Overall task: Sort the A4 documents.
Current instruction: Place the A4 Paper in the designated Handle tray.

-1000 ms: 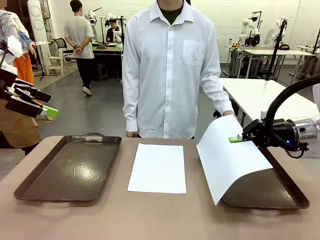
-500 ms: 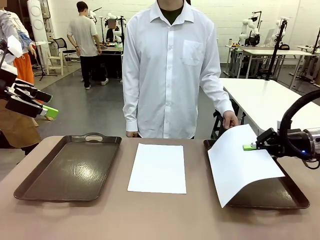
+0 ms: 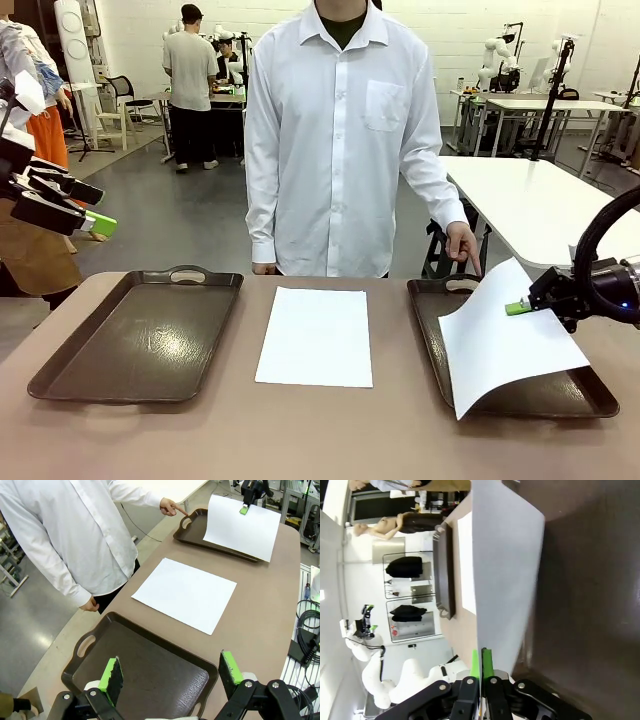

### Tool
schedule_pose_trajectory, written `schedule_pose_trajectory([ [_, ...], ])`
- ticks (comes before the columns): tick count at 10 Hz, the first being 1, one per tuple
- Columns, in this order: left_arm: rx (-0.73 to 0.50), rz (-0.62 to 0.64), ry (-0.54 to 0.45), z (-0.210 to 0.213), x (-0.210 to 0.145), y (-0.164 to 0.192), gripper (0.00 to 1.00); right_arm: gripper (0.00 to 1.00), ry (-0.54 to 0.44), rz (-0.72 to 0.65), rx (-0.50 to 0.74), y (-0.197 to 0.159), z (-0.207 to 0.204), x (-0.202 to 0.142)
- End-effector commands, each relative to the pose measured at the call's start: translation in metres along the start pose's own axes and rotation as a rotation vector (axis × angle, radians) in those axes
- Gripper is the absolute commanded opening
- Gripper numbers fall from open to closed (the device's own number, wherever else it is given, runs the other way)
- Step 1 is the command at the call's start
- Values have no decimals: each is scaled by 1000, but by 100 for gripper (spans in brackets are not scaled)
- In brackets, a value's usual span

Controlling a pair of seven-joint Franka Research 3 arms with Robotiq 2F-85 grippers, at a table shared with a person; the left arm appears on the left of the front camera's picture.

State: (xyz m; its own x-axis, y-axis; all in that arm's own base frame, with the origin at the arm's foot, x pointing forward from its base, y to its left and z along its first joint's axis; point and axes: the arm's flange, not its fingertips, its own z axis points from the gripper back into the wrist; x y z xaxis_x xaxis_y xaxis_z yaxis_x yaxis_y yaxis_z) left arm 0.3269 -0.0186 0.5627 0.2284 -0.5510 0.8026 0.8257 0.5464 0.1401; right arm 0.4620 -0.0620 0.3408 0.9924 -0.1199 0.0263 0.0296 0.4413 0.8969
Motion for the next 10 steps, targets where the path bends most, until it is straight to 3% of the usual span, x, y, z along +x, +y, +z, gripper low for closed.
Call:
schedule_pose_trajectory([
  [1,-6,-5,-7,-2,-1,2,100,1,41,-2,-48,-2,-9,21],
  [10,-6,-5,-7,-2,-1,2,100,1,164,48,-284,-19,-1,63],
])
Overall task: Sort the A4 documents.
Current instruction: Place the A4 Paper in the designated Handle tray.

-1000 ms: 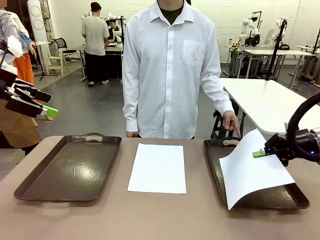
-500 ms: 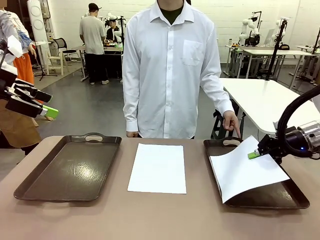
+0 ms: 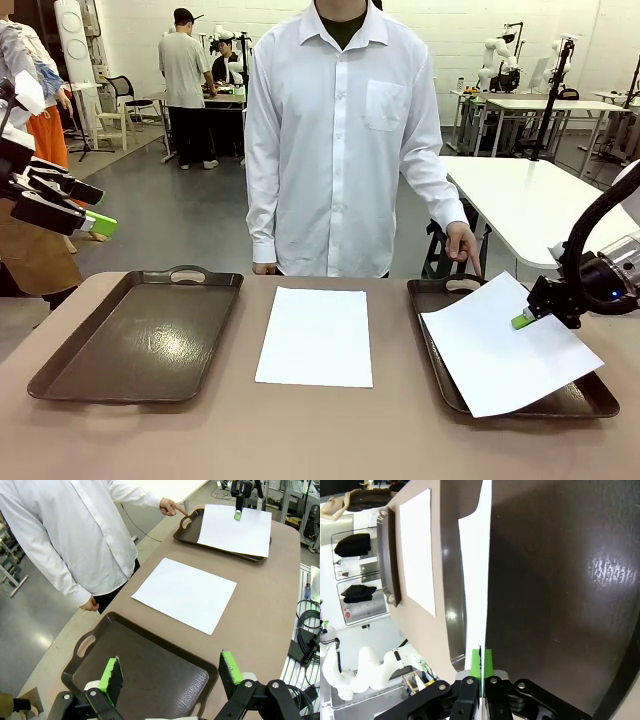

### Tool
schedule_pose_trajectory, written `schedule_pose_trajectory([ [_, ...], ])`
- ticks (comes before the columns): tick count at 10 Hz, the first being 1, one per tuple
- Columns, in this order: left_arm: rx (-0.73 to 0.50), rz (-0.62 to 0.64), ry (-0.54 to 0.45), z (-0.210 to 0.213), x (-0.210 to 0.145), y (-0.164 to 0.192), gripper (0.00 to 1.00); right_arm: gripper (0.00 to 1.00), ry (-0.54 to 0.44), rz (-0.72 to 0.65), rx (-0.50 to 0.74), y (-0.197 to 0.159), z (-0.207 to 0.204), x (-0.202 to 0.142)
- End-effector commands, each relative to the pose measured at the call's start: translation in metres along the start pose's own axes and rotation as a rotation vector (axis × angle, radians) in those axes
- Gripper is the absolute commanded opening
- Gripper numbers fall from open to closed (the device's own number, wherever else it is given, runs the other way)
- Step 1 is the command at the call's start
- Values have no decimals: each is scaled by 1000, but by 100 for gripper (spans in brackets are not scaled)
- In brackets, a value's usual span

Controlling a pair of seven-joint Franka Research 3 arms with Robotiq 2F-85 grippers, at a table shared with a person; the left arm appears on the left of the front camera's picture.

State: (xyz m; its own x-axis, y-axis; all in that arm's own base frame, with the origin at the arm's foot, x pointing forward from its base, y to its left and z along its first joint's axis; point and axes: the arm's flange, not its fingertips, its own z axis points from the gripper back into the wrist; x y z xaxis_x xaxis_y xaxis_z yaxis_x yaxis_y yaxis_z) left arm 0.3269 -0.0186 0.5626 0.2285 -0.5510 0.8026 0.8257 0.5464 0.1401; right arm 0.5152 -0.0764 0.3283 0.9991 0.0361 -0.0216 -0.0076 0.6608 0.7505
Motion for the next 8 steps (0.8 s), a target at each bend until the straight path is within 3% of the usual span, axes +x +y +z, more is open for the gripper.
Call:
schedule_pose_trajectory([
  [1,-6,-5,-7,-2,-1,2,100,1,-6,1,-15,-7,-3,11],
  [5,-6,-5,-7,-2,-1,2,100,1,-139,-19,-10,-19,0,13],
  [8,-6,-5,-7,-2,-1,2,100,1,-154,-15,23,-19,-4,18],
])
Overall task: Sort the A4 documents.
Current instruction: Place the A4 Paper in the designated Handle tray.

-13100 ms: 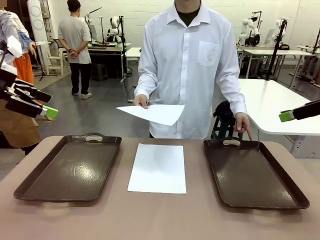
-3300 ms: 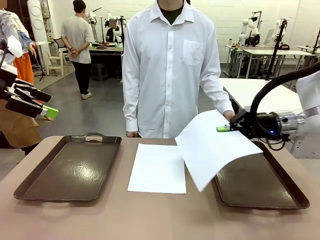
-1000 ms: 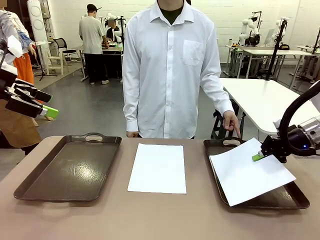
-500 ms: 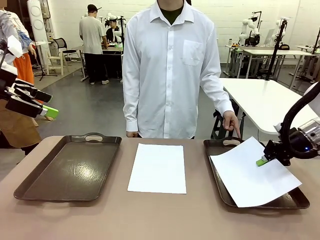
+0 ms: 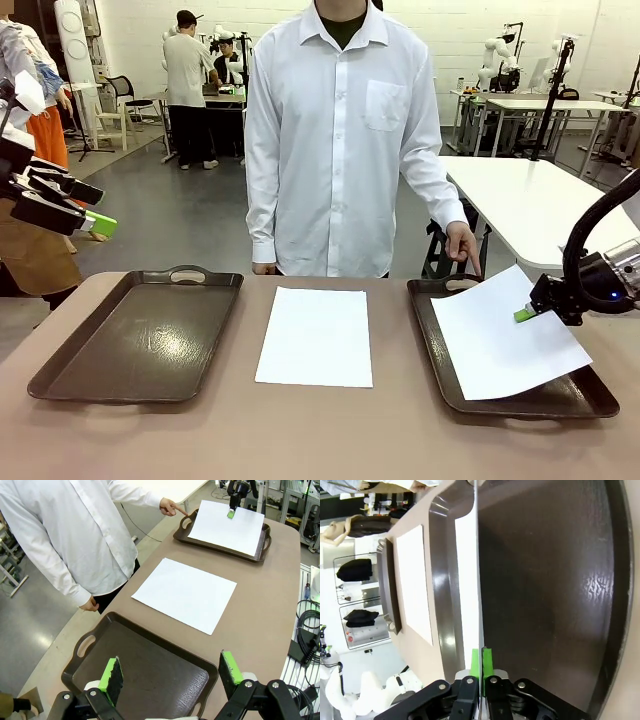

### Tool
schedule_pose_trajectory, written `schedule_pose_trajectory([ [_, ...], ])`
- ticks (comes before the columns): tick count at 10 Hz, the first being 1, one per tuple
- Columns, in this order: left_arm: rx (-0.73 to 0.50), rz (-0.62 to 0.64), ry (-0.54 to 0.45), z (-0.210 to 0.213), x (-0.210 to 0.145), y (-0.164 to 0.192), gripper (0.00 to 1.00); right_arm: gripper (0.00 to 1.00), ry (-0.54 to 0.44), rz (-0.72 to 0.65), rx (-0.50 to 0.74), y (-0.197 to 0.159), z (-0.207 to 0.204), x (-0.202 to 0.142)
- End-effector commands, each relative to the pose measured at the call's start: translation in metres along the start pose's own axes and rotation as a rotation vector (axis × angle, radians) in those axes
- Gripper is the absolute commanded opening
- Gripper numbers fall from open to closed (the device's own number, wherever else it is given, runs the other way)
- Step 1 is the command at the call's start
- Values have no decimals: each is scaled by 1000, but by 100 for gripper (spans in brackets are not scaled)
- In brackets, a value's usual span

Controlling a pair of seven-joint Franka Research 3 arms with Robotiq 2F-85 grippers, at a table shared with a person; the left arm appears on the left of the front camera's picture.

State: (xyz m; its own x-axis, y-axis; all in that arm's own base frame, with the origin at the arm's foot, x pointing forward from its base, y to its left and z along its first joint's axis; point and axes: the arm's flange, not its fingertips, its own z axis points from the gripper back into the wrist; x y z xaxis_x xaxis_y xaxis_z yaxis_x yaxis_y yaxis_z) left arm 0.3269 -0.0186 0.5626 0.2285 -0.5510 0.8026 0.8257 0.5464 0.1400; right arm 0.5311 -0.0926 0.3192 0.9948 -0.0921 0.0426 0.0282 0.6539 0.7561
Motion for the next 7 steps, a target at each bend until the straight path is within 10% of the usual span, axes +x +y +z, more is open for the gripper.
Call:
schedule_pose_trajectory([
  [1,-6,-5,-7,-2,-1,2,100,1,6,25,14,2,-15,4],
  [7,-6,-5,-7,-2,-1,2,100,1,29,-8,-72,7,-30,13],
])
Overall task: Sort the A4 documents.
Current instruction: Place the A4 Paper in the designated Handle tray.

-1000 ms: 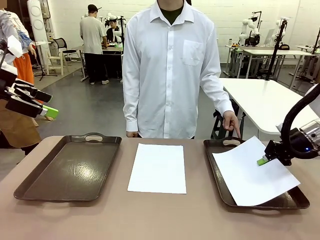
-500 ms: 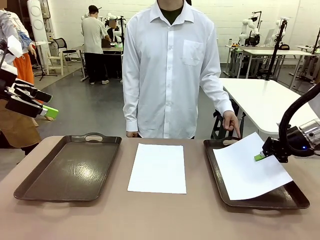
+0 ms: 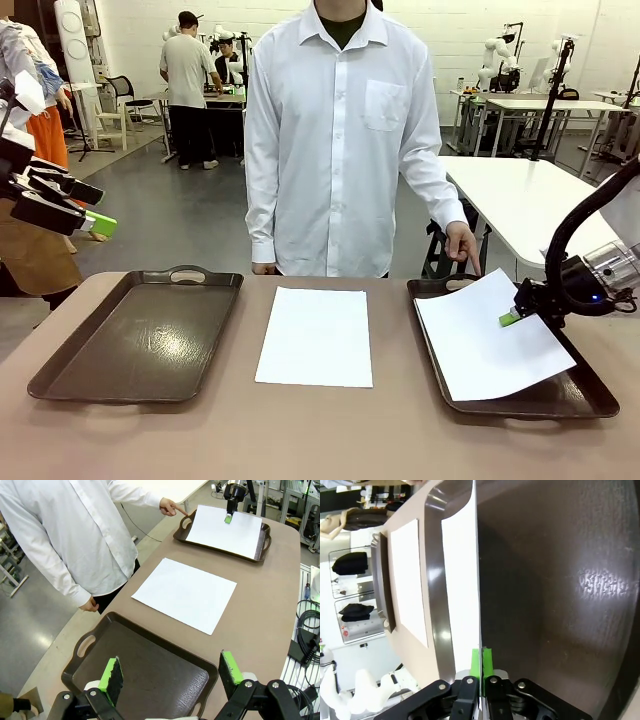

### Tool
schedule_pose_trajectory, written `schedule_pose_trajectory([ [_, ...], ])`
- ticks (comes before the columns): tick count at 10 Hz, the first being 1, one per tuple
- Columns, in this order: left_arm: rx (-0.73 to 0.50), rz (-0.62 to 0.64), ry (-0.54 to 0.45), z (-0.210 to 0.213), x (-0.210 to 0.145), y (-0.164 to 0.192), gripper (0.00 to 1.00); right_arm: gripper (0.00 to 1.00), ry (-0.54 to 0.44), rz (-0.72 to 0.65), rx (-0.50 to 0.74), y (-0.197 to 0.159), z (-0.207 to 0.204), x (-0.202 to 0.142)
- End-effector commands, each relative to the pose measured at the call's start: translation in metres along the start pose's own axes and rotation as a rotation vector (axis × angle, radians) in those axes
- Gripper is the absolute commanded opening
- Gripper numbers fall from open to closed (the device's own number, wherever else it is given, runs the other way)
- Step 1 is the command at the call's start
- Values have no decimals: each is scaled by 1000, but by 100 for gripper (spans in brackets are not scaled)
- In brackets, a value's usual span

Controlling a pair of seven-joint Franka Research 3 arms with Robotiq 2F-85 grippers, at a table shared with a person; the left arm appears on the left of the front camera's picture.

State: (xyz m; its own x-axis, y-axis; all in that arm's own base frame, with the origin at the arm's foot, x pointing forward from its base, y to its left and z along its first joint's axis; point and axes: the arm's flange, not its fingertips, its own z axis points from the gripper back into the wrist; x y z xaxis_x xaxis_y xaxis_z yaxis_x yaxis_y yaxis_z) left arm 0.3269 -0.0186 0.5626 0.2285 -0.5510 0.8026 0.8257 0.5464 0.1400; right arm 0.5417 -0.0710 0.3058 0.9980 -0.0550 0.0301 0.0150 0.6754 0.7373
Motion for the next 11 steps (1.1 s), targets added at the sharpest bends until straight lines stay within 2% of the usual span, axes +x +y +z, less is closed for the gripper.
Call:
schedule_pose_trajectory([
  [1,-6,-5,-7,-2,-1,2,100,1,-11,-29,-51,3,-3,5],
  [3,-6,-5,-7,-2,-1,2,100,1,-5,-38,-72,3,-4,3],
  [4,-6,-5,-7,-2,-1,2,100,20,-4,-38,-78,5,-3,3],
  [5,-6,-5,-7,-2,-1,2,100,20,9,-32,-96,8,-1,3],
  [6,-6,-5,-7,-2,-1,2,100,39,15,-31,-126,11,2,2],
  [7,-6,-5,-7,-2,-1,2,100,40,7,-38,-144,14,6,1],
  [8,-6,-5,-7,-2,-1,2,100,58,-5,-47,-158,16,12,-1],
  [9,-6,-5,-7,-2,-1,2,100,59,-16,-51,-179,19,20,-3],
  [10,-6,-5,-7,-2,-1,2,100,78,-27,-52,-203,22,27,-6],
  [11,-6,-5,-7,-2,-1,2,100,78,-34,-62,-220,24,35,-8],
])
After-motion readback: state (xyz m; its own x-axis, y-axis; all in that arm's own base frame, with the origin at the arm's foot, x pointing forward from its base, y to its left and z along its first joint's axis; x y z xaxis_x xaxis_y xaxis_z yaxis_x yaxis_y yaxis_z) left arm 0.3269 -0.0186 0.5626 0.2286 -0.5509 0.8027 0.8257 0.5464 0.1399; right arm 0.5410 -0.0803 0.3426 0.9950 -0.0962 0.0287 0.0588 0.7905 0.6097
